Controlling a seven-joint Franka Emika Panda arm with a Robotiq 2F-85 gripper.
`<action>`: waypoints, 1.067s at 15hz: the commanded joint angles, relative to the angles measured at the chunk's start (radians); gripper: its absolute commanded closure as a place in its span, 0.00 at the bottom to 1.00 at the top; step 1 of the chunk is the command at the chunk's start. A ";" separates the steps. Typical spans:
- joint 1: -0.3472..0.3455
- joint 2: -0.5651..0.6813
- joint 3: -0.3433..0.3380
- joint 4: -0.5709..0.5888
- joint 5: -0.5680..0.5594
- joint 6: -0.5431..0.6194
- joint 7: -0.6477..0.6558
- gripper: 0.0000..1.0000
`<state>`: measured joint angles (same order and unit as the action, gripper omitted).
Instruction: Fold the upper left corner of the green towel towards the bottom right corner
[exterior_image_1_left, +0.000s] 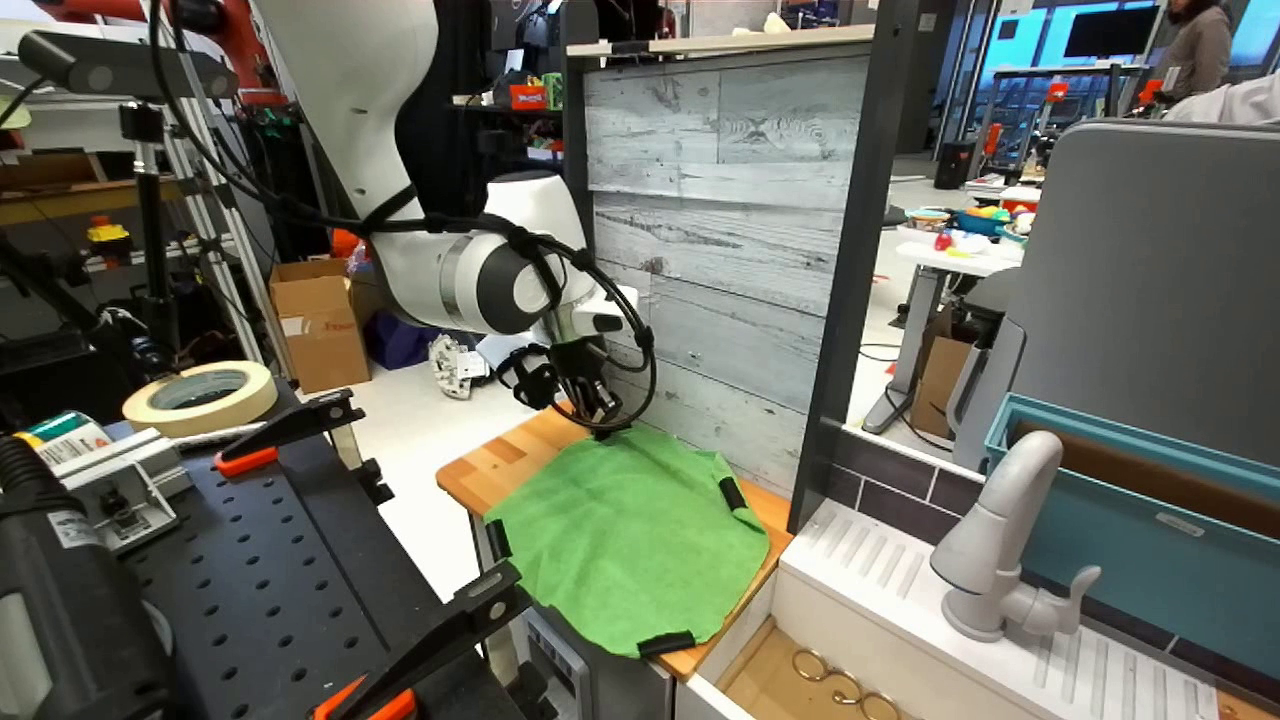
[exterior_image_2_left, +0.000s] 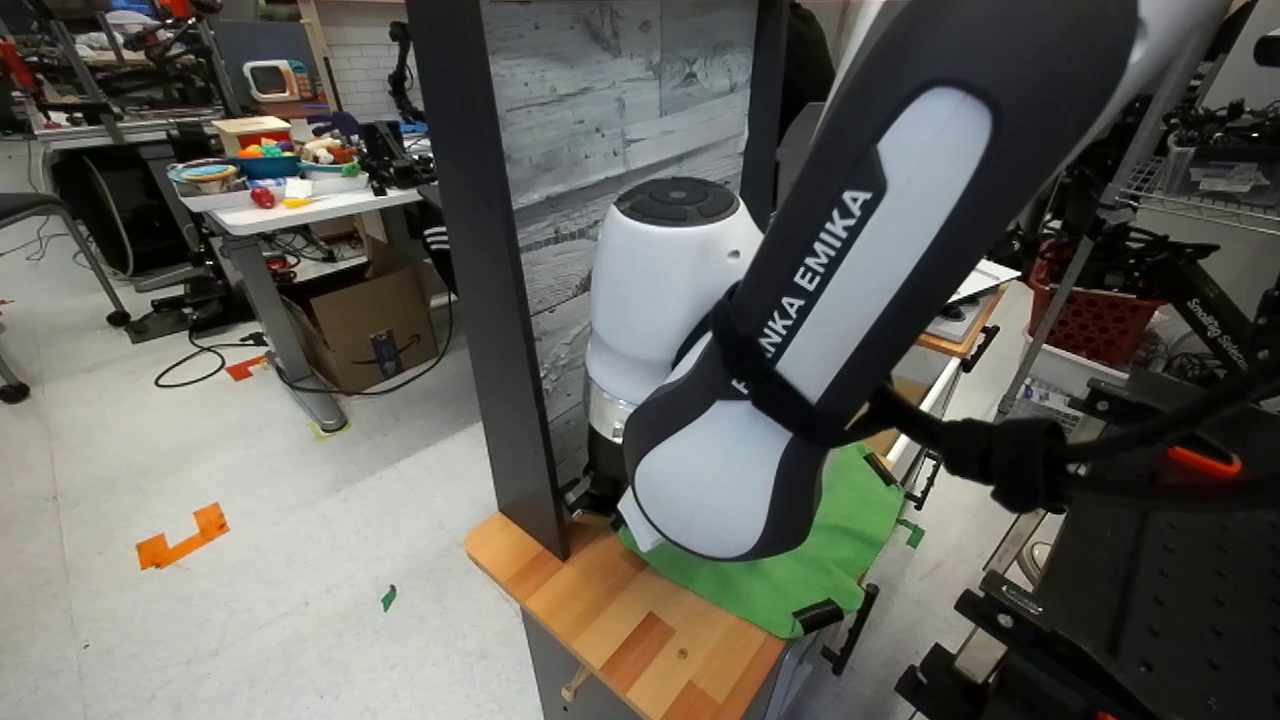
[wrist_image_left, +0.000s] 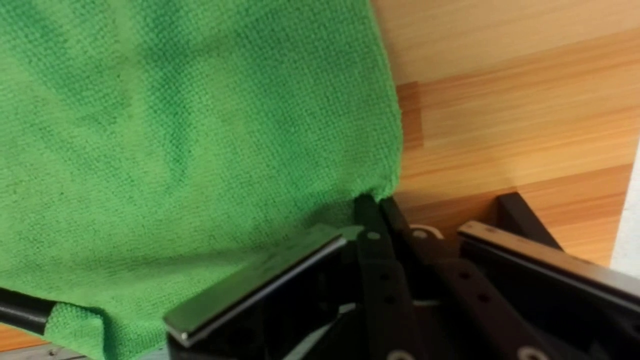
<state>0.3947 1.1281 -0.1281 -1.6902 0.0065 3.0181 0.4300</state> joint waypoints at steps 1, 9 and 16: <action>0.023 -0.036 -0.018 -0.044 0.031 -0.011 -0.027 0.99; 0.091 -0.226 -0.130 -0.299 0.033 0.006 0.015 0.99; 0.044 -0.225 -0.175 -0.398 0.080 -0.002 0.038 0.99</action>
<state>0.4520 0.9080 -0.3010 -2.0455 0.0462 3.0188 0.4636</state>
